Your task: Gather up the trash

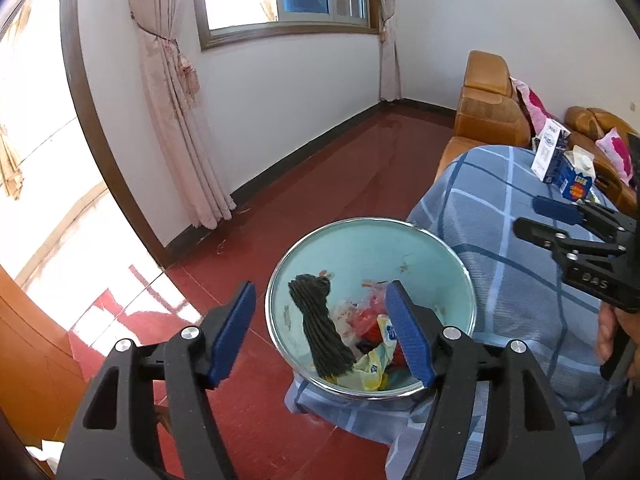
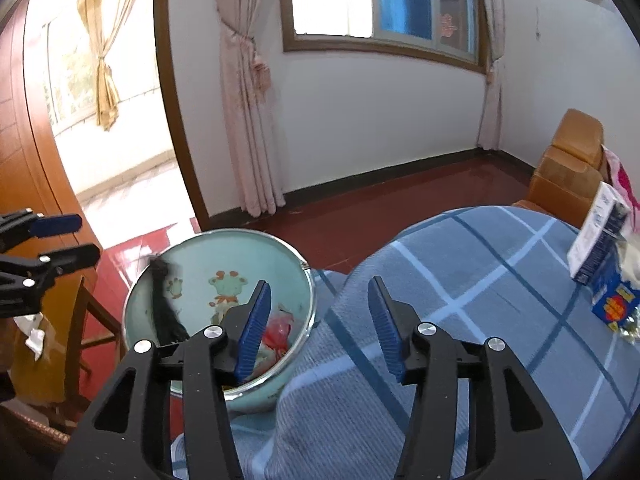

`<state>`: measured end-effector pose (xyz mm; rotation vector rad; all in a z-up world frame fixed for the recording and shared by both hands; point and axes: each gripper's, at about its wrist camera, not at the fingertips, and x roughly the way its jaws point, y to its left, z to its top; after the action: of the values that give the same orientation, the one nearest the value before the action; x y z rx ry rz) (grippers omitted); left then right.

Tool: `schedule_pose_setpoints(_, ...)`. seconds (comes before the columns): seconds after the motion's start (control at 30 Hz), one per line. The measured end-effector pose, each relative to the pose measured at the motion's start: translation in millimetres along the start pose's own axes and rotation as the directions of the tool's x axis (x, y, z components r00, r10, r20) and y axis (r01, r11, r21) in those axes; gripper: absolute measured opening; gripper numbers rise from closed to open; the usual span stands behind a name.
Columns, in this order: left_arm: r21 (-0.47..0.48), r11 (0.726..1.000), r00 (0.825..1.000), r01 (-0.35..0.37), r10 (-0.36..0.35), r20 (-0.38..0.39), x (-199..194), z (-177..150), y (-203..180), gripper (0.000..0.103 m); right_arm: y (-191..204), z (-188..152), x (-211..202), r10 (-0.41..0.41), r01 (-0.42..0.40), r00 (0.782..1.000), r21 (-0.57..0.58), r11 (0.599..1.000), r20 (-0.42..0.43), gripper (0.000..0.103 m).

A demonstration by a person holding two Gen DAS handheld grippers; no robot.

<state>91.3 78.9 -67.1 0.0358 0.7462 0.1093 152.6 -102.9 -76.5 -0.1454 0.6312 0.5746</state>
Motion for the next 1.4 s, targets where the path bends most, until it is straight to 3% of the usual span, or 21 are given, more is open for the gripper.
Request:
schedule_pose_setpoints(0.2,0.011,1.000,0.999,0.013,-0.013,0.037,-13,3,-6,0.074,-9,-5,-31,-0.048,0.047,0.998,0.025,0.999,0.044,0.056)
schedule_pose_setpoints(0.3,0.012,1.000,0.998,0.016,-0.017,0.060,-22,5,-7,0.082,-12,-7,-44,-0.066,0.064,0.996,0.041,0.997,0.066,0.059)
schedule_pose_setpoints(0.57,0.007,1.000,0.995,0.019,-0.020,0.096,-36,7,-5,0.085,-7,-8,-61,-0.088,0.083,0.991,0.051,0.995,0.099,0.059)
schedule_pose_setpoints(0.63,0.002,1.000,0.995,0.013,-0.013,0.103,-37,8,-5,0.090,-6,-6,-63,-0.088,0.084,0.991,0.048,0.995,0.104,0.059)
schedule_pose_setpoints(1.4,-0.006,1.000,0.994,0.001,0.000,0.113,-40,10,1,0.092,4,-7,-70,-0.080,0.075,0.989,0.040,0.996,0.126,0.062)
